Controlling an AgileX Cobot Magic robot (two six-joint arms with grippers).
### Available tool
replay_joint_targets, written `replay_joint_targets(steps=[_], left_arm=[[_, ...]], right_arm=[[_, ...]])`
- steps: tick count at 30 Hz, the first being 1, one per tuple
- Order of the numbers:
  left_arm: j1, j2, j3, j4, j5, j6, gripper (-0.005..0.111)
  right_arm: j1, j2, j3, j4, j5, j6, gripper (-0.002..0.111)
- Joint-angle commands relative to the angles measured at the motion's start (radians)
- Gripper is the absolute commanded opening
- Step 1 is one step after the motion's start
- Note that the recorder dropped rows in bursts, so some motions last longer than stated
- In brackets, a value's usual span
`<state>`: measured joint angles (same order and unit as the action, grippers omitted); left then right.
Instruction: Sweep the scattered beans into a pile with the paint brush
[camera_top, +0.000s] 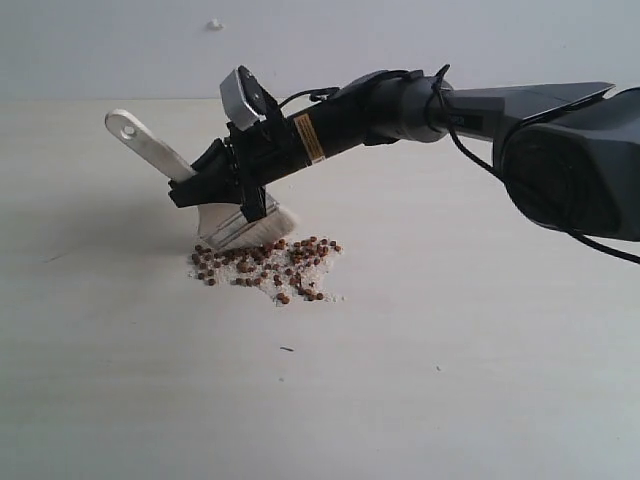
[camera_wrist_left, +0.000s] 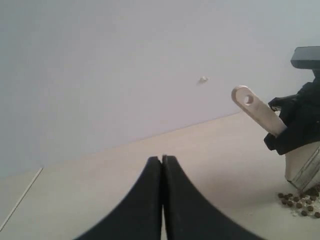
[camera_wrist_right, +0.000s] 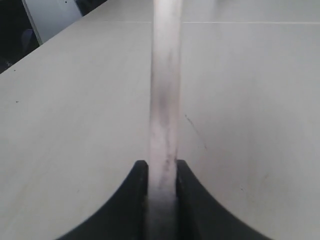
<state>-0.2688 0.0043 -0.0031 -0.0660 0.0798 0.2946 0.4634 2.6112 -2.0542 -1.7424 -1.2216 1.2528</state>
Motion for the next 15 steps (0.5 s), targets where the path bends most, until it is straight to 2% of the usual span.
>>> replay_joint_targets(steps=[1,5,8,11,15], left_arm=[[0.001,-0.004,0.003,0.000,0.001,-0.006,0.000],[0.001,-0.004,0.003,0.000,0.001,-0.006,0.000],[0.001,-0.004,0.003,0.000,0.001,-0.006,0.000],[0.001,-0.004,0.003,0.000,0.001,-0.006,0.000],[0.001,-0.004,0.003,0.000,0.001,-0.006,0.000]], right_arm=[[0.001,-0.085,0.003,0.020,0.000,-0.014,0.000],[0.008,-0.147,0.003,0.114,0.000,-0.047,0.000],[0.035,-0.195,0.003,0.103,0.004,-0.027,0.000],[0.076,-0.248,0.003,0.004,0.127,0.075,0.000],[0.126,-0.313,0.030,-0.002,0.254,0.198,0.000]])
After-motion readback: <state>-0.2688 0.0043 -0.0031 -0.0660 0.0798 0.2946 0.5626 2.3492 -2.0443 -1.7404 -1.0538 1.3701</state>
